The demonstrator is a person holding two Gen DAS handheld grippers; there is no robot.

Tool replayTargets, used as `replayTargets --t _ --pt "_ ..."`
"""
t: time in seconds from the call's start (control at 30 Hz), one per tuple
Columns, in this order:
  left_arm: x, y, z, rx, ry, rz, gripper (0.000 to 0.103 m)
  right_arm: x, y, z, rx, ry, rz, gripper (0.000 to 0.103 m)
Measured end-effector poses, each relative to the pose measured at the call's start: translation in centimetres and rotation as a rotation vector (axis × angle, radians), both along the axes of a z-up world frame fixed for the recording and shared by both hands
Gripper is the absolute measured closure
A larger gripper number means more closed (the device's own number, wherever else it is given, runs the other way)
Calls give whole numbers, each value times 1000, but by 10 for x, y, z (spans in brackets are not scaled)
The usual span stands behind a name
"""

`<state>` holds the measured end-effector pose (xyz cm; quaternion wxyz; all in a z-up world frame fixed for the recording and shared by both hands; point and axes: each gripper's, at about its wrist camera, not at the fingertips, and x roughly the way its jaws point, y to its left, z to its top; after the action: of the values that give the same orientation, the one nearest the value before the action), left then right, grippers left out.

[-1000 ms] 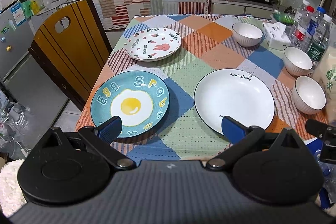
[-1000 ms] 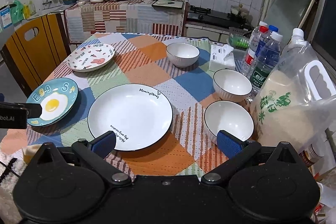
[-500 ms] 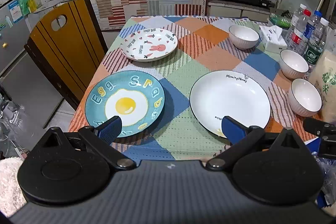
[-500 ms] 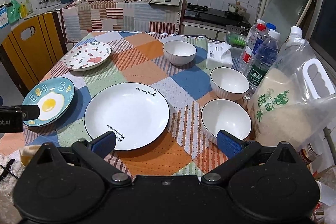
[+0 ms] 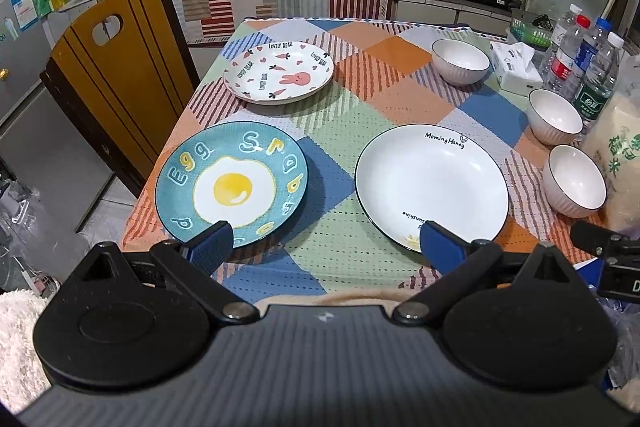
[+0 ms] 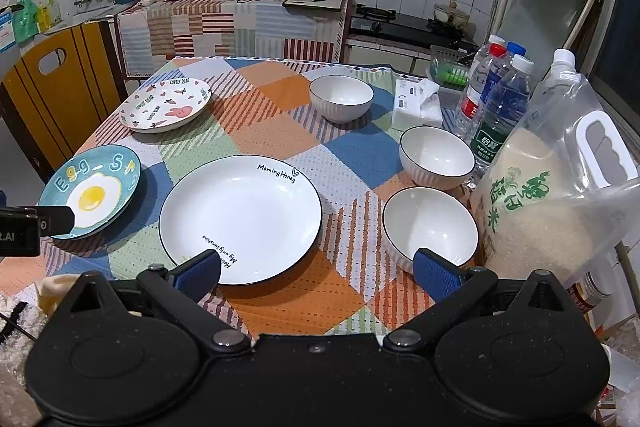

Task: Organize plates and bowls
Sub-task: 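Move both grippers toward the white Morning Honey plate rim, then grasp the white Morning Honey plate rim with both grippers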

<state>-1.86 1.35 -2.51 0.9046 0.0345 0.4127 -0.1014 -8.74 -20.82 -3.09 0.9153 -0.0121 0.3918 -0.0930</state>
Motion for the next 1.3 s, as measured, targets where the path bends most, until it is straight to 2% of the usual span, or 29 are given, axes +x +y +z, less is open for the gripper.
replayTargets --t 0.7,0.8,0.93,1.03,1.13,1.2,1.3 --pt "5 -2 -3 -19 19 -5 4 1 -2 -2 1 -2 5 0" --pt "15 -3 -5 -5 13 2 5 6 -5 0 10 -40 42 0" --pt "34 -1 -11 3 0 17 5 19 -17 -1 115 -131 123 0" --pt "47 -1 -20 -15 -19 12 5 25 -27 -15 199 -227 217 0" --pt "52 -9 -30 28 -80 -35 4 36 -31 -35 199 -206 239 0" --pt "61 -12 -40 1 -31 -50 4 44 -33 -53 194 -155 241 0" --pt "76 -16 -58 -49 64 -59 4 51 -39 -74 218 -96 238 8"
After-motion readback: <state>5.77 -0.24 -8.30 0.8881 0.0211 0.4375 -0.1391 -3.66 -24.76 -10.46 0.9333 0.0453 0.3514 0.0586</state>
